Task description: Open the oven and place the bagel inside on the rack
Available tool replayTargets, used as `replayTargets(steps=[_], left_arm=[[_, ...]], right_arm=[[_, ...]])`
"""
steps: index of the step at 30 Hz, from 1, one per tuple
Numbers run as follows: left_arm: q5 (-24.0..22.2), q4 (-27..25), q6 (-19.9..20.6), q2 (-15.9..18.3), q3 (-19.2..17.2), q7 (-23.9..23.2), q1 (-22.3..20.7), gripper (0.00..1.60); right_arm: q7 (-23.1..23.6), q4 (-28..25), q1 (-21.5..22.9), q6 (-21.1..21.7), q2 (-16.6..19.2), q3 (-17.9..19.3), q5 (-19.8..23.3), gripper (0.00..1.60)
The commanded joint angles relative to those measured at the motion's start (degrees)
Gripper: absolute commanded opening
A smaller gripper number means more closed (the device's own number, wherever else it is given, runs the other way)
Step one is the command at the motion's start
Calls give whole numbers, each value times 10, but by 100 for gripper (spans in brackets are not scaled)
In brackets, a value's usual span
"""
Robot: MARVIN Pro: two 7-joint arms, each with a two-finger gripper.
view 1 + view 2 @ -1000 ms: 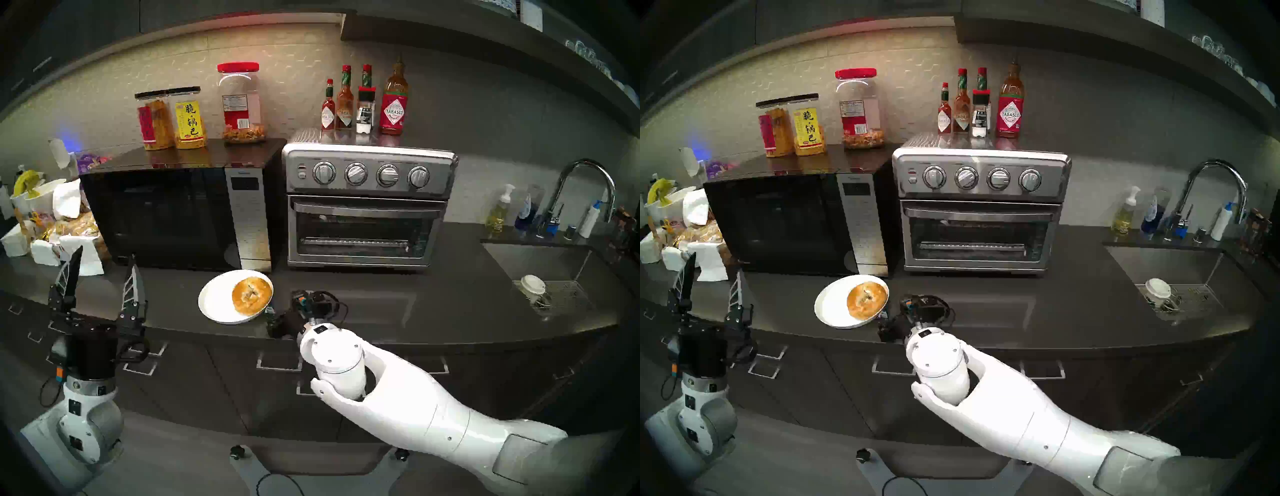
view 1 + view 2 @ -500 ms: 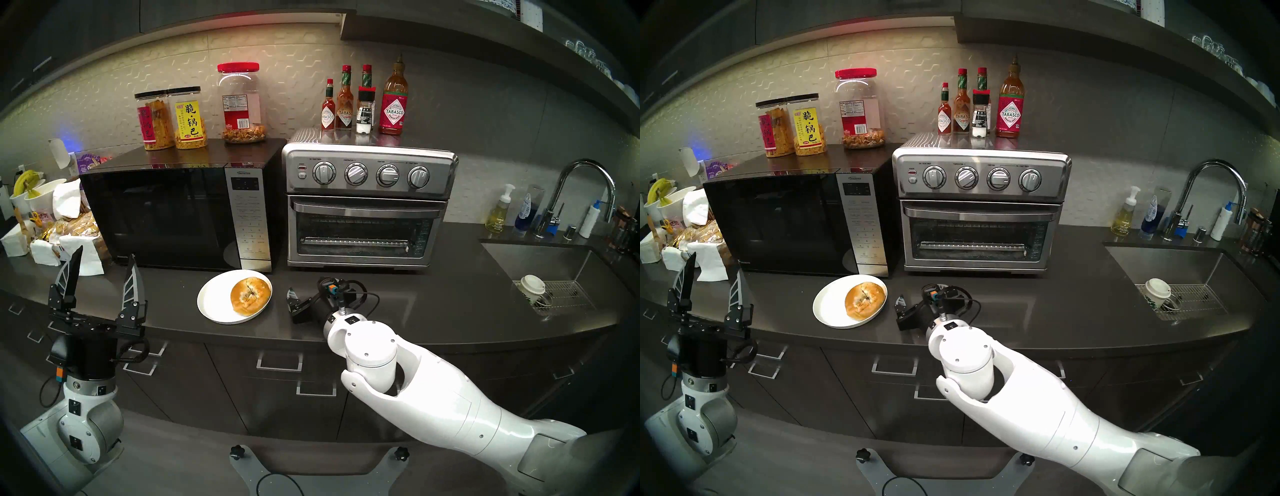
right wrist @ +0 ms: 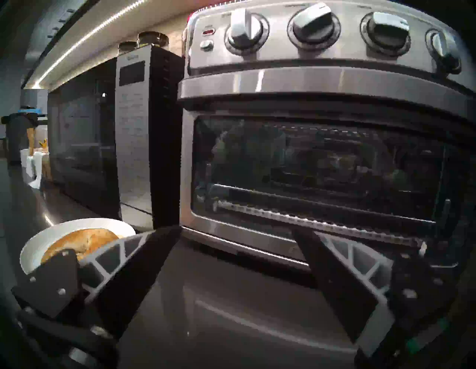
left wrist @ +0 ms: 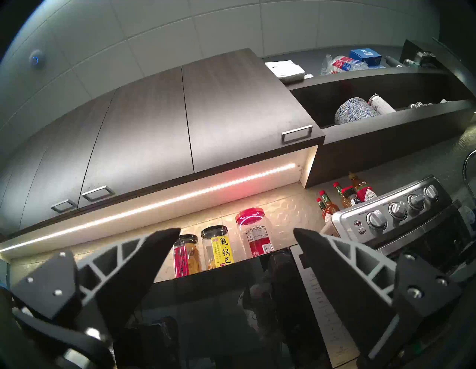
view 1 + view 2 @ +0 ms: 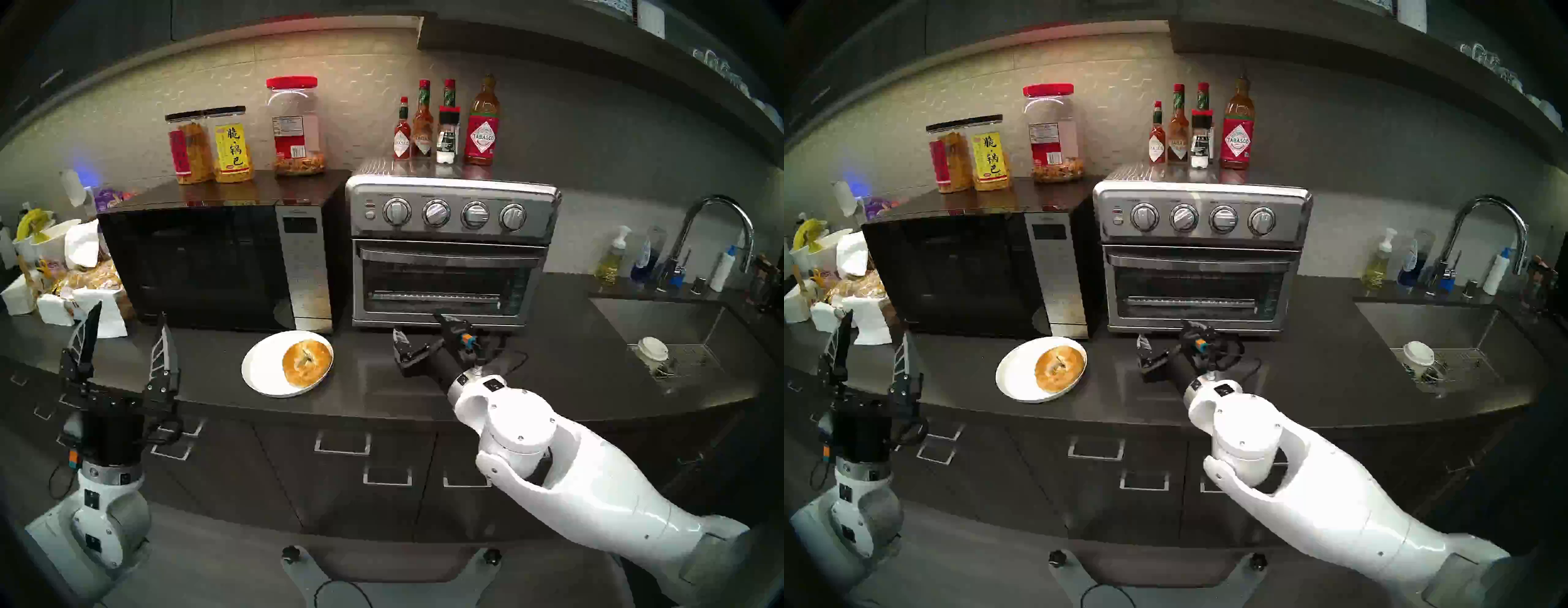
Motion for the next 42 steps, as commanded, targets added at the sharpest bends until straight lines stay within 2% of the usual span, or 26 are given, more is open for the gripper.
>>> replayTargets(steps=[1,11,19,20,22,24,30,31,32,35,38,39,42], left_arm=[[0,-3,-1,0,-2,0,-2,160],[0,-3,-1,0,-2,0,-3,160],[1,-3,-1,0,-2,0,-3,160],[1,-3,-1,0,-2,0,-3,160],[1,-3,-1,0,-2,0,-3,160],[1,-4,-1,0,-2,0,-3,160],[1,-4,-1,0,-3,0,-2,160],[1,-5,-1,0,-3,0,-2,160],[1,-5,-1,0,-3,0,-1,160],[1,-5,-1,0,-4,0,-1,160],[1,-5,-1,0,-4,0,-1,160],[1,-5,-1,0,-4,0,-1,160],[1,-5,-1,0,-4,0,-1,160]], right_arm=[[-4,-62,-65,-35,65,58,-13,160],[17,-87,-142,-90,134,147,-45,160],[71,-76,-197,-155,189,214,-89,160],[80,-79,-208,-173,217,220,-90,160],[89,-76,-216,-175,204,232,-97,160],[112,-69,-230,-203,226,257,-107,160],[153,-61,-251,-254,258,289,-110,160],[172,-54,-250,-275,252,297,-119,160],[183,-51,-241,-265,240,298,-125,160],[207,-24,-208,-299,213,283,-131,160],[216,-11,-184,-311,196,268,-128,160],[211,-4,-175,-325,188,260,-141,160],[207,6,-156,-314,151,249,-147,160]])
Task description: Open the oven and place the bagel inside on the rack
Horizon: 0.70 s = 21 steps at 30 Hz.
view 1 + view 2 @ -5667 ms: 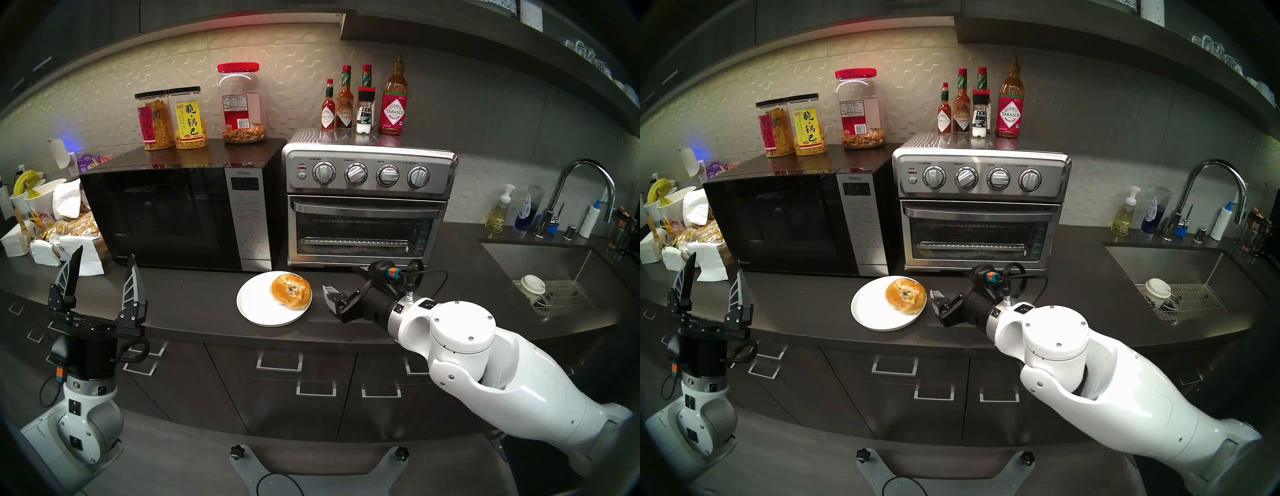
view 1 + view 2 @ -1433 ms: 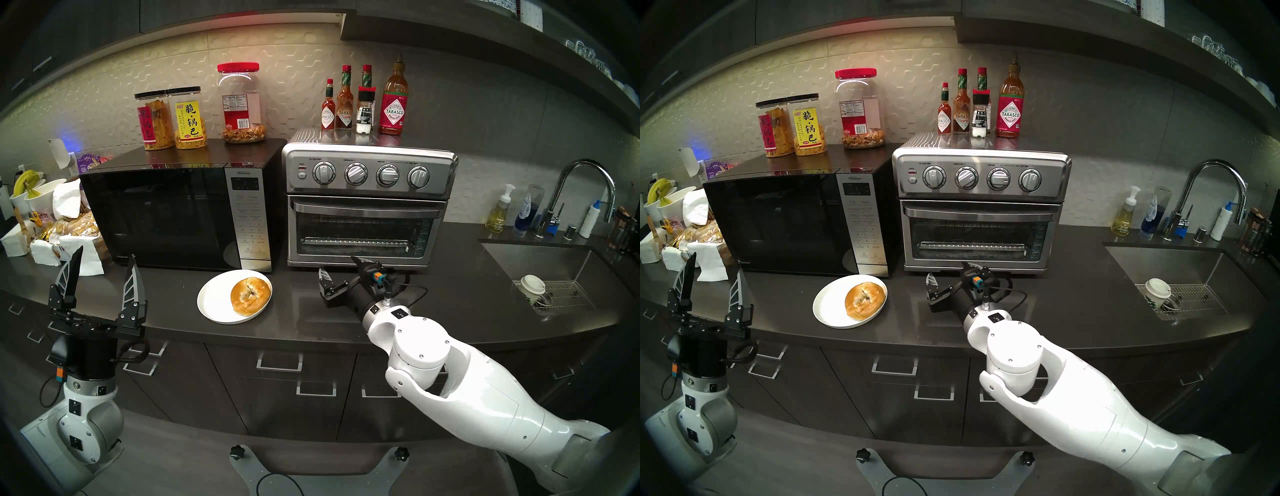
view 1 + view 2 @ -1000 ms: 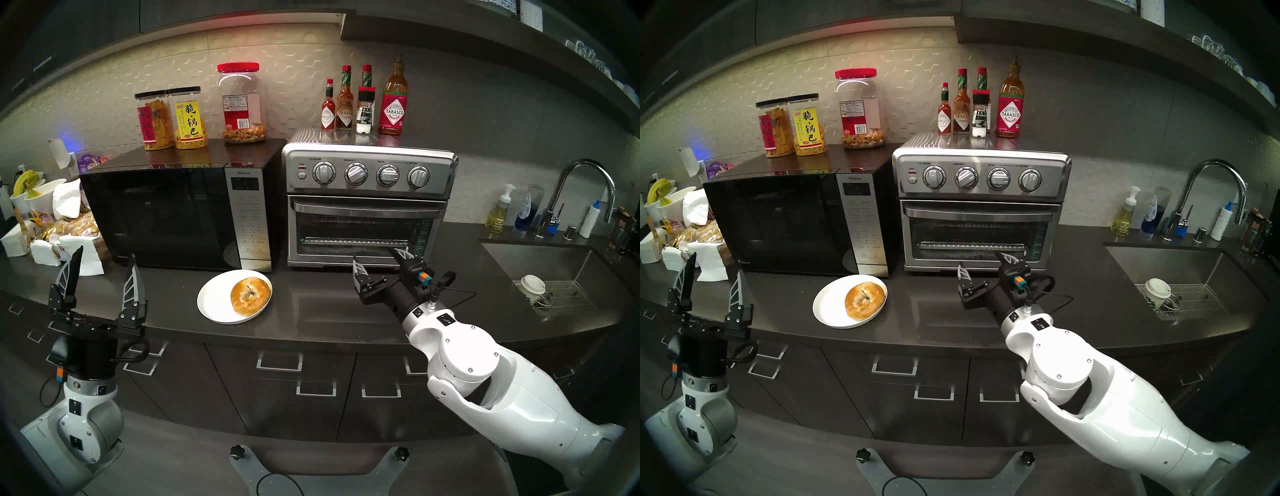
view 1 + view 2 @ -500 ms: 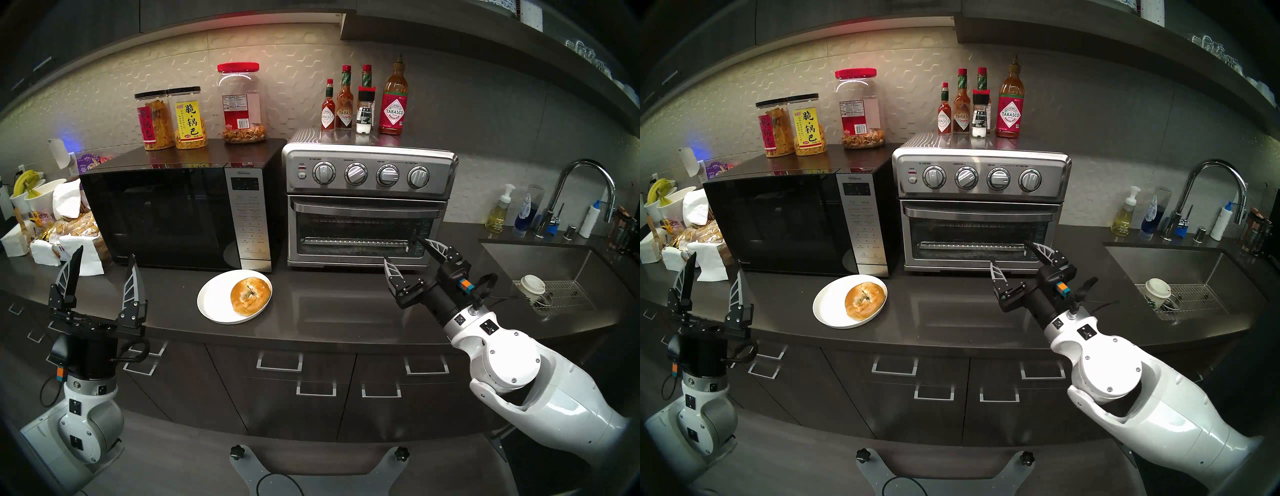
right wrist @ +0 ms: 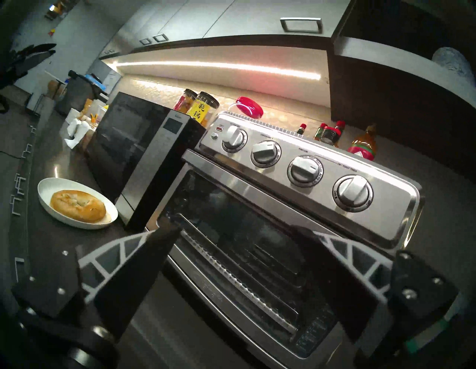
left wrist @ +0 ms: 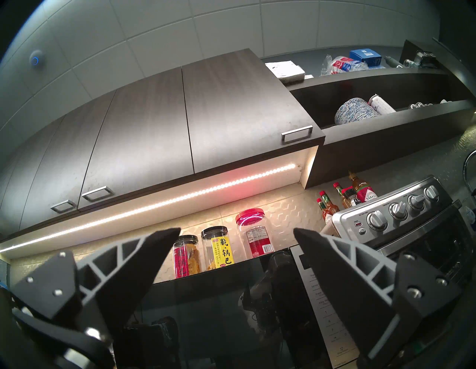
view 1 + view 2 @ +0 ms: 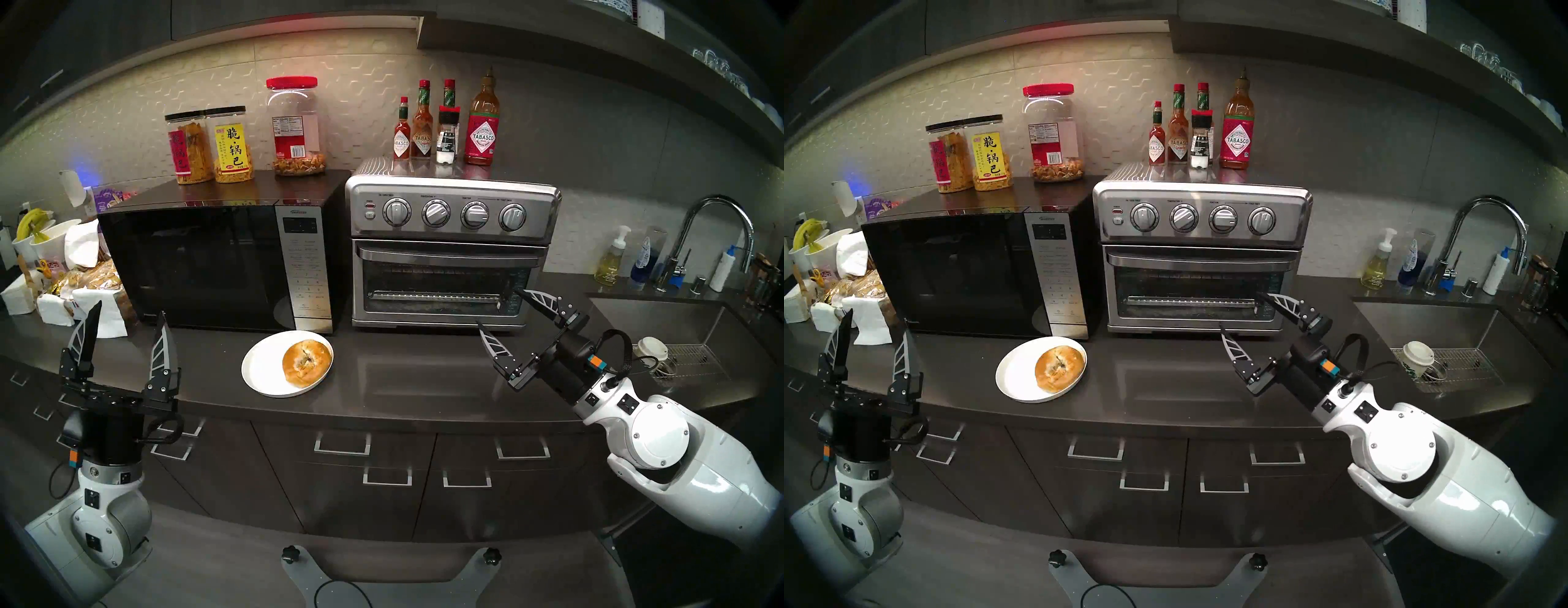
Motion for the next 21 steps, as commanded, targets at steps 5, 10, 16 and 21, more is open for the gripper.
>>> replayTargets(steps=[5,10,16,21], left_arm=[[1,-5,-1,0,-4,0,1,160],[1,-5,-1,0,-4,0,1,160],[1,-5,-1,0,-4,0,1,160],[1,-5,-1,0,-4,0,1,160]], right_arm=[[-5,31,85,-13,-89,-29,-19,160],[-19,65,119,-15,-130,-44,-59,160],[-22,91,148,-20,-161,-58,-95,160],[-26,118,174,-27,-189,-66,-128,160]])
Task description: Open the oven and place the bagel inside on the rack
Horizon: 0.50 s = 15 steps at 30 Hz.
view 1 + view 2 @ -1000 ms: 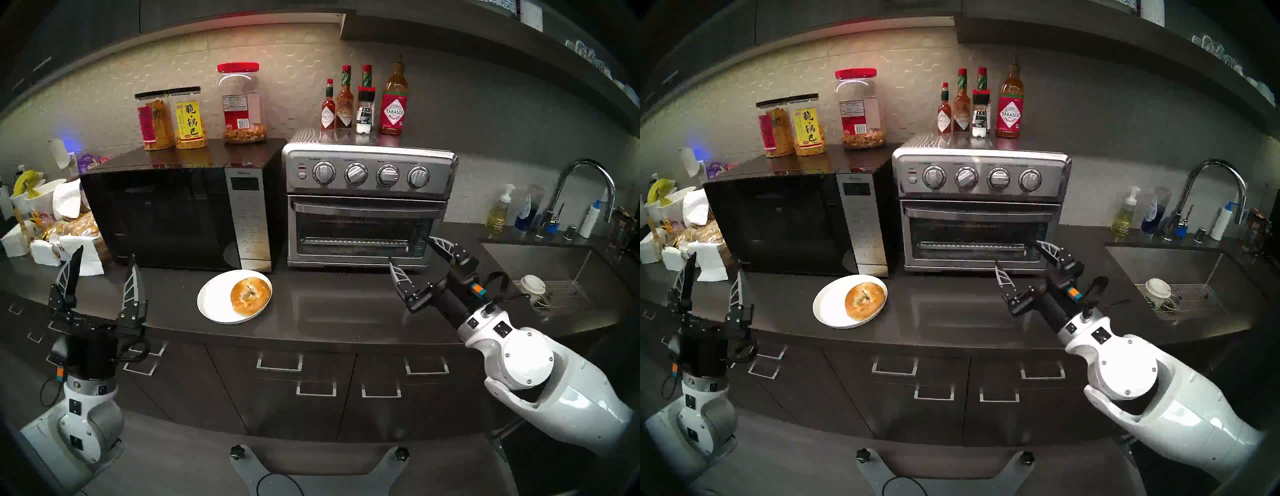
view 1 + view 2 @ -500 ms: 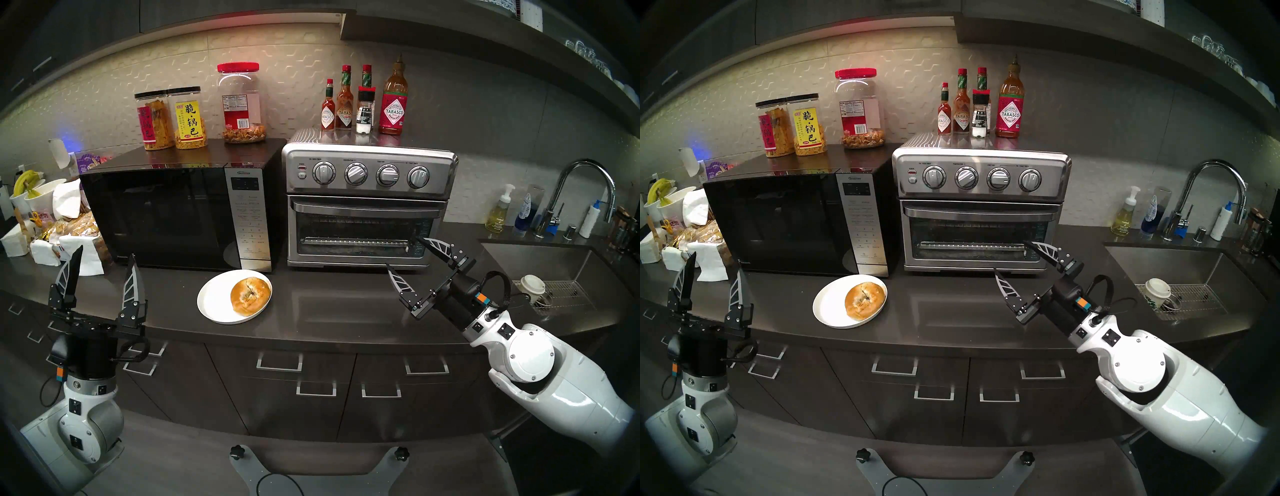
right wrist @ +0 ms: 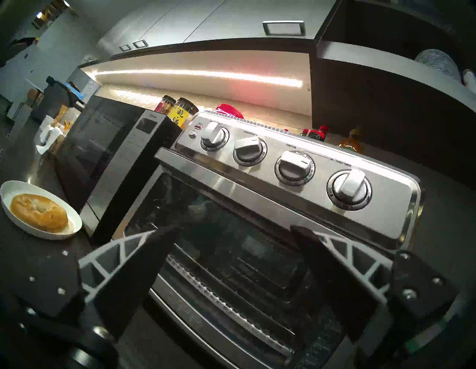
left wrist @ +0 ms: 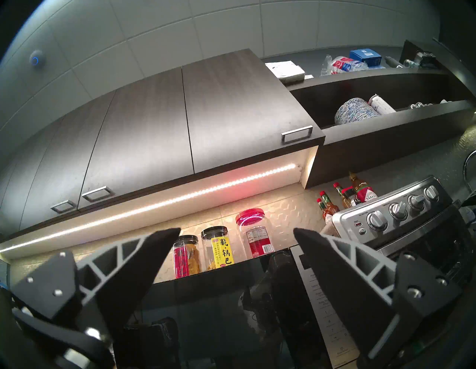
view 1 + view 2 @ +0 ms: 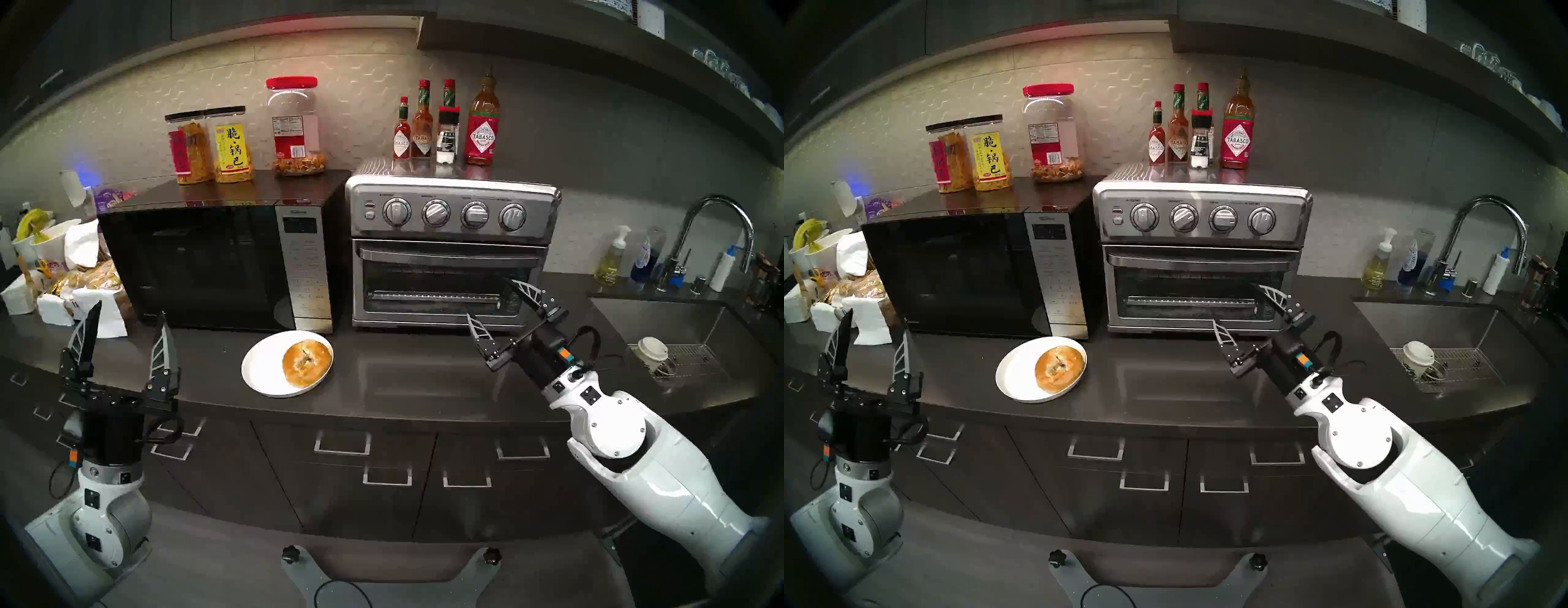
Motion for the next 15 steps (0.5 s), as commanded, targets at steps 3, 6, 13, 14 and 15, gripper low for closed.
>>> replayTargets(steps=[3,6,13,14,15], left_arm=[[1,-5,-1,0,-4,0,1,160],[1,-5,-1,0,-4,0,1,160],[1,-5,-1,0,-4,0,1,160],[1,-5,-1,0,-4,0,1,160],[1,-5,-1,0,-4,0,1,160]], right_arm=[[-13,32,74,-23,-58,-7,-53,160],[-12,46,92,-25,-62,-13,-60,160],[4,61,124,-18,-62,-15,-75,160],[5,59,125,-17,-62,-14,-75,160],[8,58,128,-16,-62,-14,-79,160]])
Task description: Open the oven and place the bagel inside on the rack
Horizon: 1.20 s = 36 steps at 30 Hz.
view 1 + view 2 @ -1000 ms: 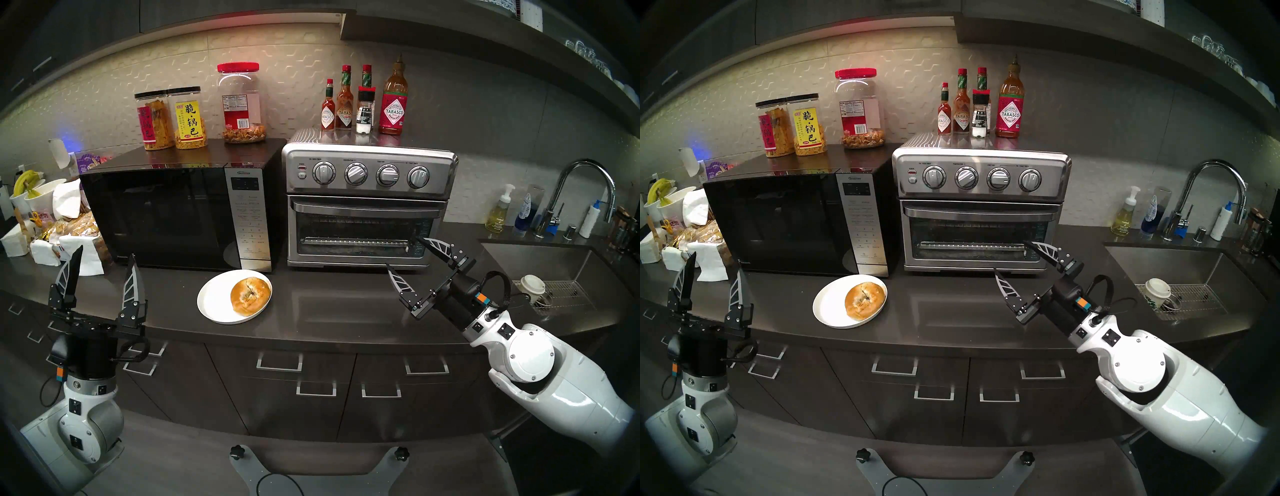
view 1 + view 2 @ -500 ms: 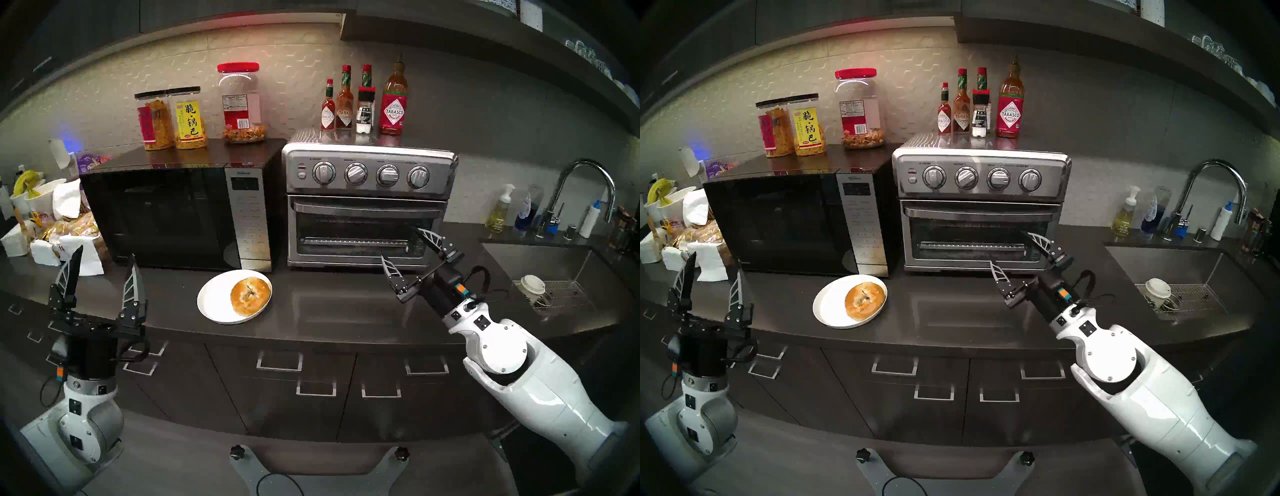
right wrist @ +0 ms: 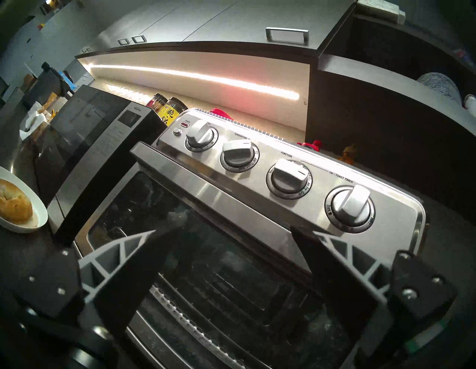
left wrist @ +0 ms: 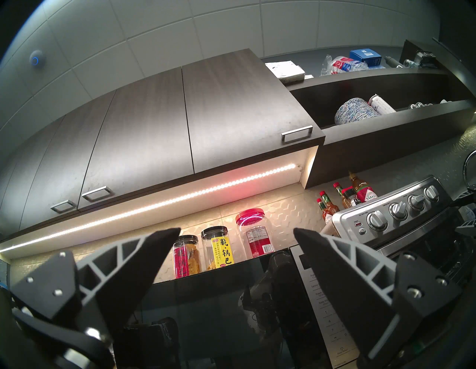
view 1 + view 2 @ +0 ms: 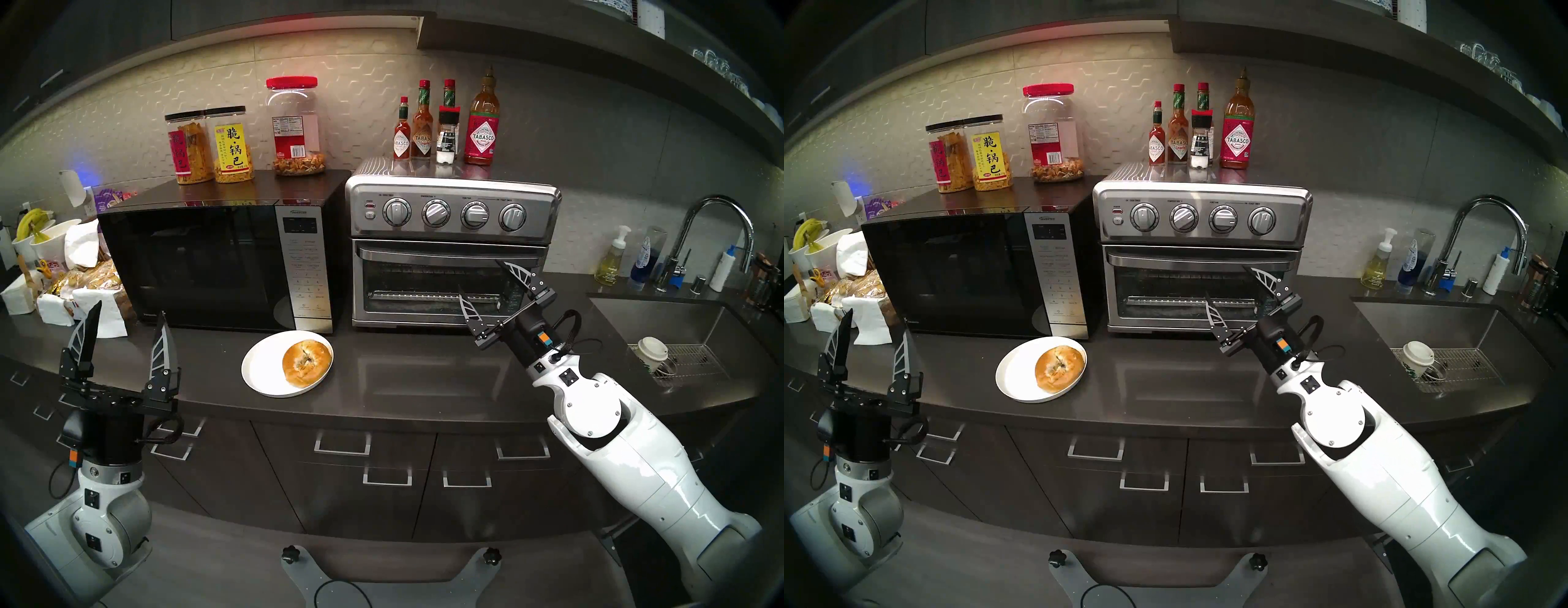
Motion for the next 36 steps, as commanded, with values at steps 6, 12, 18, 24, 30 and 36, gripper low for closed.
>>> replayTargets(steps=[6,12,18,24,30,36], left_arm=[[1,-6,-1,0,-4,0,1,160],[1,-5,-1,0,-4,0,1,160],[1,-5,-1,0,-4,0,1,160],[1,-6,-1,0,-4,0,1,160],[0,-6,-1,0,-5,0,2,160],[0,-6,-1,0,-5,0,2,160]], right_arm=[[54,-28,70,40,7,-4,-23,160],[95,-39,105,95,8,-6,-36,160],[130,-26,138,139,-22,-7,-59,160],[178,-7,167,176,-21,-10,-91,160],[214,2,184,195,-7,-12,-98,160],[238,16,200,206,-9,-15,-112,160]])
